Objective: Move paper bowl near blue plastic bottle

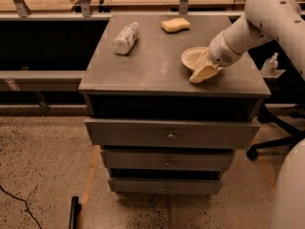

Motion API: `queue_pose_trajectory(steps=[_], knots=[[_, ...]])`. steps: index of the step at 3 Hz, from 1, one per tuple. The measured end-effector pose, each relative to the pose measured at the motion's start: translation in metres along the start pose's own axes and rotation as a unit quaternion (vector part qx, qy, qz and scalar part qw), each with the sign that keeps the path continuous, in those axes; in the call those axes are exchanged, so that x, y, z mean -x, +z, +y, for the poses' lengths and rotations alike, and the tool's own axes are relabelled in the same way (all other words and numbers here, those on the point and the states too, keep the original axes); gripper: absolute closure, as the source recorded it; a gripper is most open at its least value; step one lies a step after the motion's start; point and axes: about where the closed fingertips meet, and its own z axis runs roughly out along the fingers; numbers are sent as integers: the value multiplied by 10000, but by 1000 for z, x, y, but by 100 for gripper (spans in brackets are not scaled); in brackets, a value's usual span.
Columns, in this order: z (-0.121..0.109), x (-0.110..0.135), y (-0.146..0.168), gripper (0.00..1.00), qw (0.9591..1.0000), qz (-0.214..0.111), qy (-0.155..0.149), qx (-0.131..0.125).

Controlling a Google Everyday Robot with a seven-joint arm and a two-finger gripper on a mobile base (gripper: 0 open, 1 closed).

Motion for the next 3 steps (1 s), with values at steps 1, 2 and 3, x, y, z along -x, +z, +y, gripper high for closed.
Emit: queue_pose_trajectory(steps=[1,2,3], knots=[[-8,32,12,87,9991,-109,-415,-7],[-9,73,28,100,9951,-243,-958,83],[-8,109,44,100,9893,-391,-1394,166]])
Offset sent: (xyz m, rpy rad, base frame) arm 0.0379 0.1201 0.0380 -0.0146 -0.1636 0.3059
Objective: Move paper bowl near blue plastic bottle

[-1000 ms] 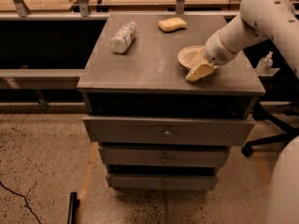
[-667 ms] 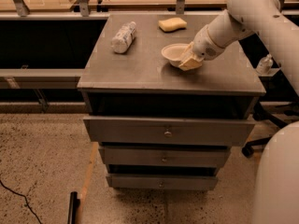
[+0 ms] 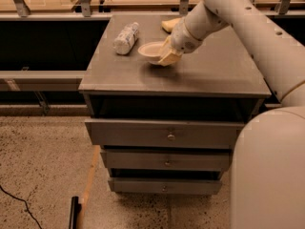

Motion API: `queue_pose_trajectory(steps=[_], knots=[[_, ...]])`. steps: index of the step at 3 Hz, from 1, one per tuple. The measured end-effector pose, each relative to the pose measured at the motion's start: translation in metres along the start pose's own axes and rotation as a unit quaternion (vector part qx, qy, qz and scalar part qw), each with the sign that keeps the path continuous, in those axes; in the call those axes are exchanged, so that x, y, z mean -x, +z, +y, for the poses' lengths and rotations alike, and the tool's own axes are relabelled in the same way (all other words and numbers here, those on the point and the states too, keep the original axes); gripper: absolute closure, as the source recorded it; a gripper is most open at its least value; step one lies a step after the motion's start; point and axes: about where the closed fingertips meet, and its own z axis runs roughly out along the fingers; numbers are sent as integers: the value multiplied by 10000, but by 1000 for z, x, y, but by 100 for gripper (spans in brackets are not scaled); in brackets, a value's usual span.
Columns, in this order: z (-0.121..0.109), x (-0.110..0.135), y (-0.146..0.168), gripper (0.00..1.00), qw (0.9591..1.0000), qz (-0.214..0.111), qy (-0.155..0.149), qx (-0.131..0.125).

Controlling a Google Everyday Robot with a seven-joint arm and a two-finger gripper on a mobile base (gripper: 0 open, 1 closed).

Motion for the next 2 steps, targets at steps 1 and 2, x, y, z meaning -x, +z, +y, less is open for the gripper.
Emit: queue_pose_trajectory(steps=[1,2], knots=[[-6,25,19,82,9994,-31,-323,99],[-5,36,34,59,9987,-14,-449,244]])
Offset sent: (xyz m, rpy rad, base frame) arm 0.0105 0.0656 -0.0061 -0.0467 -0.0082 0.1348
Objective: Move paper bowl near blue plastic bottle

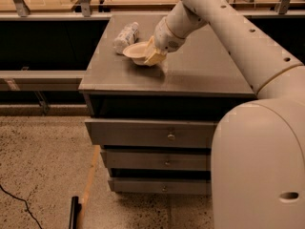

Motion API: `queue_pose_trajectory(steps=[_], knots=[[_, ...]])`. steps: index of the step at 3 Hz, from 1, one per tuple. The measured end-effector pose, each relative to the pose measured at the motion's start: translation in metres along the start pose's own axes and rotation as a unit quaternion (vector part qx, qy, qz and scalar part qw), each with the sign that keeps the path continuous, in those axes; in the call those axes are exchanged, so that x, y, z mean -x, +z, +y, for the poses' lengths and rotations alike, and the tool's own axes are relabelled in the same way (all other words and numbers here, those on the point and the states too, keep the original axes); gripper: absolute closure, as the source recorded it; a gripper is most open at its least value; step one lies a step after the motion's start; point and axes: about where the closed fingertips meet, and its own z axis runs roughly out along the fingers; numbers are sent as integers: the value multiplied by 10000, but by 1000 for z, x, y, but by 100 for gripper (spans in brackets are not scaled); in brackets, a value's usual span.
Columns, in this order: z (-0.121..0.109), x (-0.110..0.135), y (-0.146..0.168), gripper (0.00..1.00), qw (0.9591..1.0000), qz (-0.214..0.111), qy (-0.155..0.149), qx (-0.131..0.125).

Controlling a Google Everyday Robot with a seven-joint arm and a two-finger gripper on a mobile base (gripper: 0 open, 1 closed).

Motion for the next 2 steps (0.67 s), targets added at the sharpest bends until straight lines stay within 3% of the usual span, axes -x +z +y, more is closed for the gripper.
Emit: queue_pose_trajectory(steps=[2], knots=[[4,11,7,12,9999,15,-87,109]])
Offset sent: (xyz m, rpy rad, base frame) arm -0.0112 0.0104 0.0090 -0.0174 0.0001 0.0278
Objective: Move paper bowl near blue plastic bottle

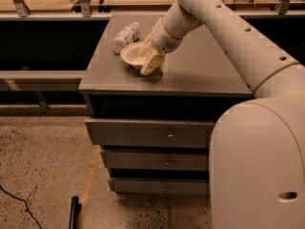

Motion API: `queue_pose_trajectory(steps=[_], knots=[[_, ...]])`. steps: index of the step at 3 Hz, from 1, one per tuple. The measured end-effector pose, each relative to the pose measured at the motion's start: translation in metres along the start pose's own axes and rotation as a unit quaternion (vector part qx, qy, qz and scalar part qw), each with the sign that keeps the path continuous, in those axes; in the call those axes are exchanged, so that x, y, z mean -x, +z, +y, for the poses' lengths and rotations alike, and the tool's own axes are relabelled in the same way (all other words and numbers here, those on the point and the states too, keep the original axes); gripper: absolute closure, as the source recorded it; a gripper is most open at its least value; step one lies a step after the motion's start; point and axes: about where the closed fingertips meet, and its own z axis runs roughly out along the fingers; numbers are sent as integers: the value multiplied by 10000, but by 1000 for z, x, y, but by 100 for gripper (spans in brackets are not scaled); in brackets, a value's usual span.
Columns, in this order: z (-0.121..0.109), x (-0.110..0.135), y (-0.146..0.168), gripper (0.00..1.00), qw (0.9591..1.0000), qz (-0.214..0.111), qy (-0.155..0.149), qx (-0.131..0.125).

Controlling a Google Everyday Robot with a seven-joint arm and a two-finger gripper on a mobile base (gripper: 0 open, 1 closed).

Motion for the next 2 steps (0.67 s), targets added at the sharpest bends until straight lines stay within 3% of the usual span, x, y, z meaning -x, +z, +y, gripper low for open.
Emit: queue_pose_trajectory(steps=[1,2], knots=[[7,-1,-18,0,9999,-34,90,-76],[22,-8,-70,0,9984,-259,379,-320]])
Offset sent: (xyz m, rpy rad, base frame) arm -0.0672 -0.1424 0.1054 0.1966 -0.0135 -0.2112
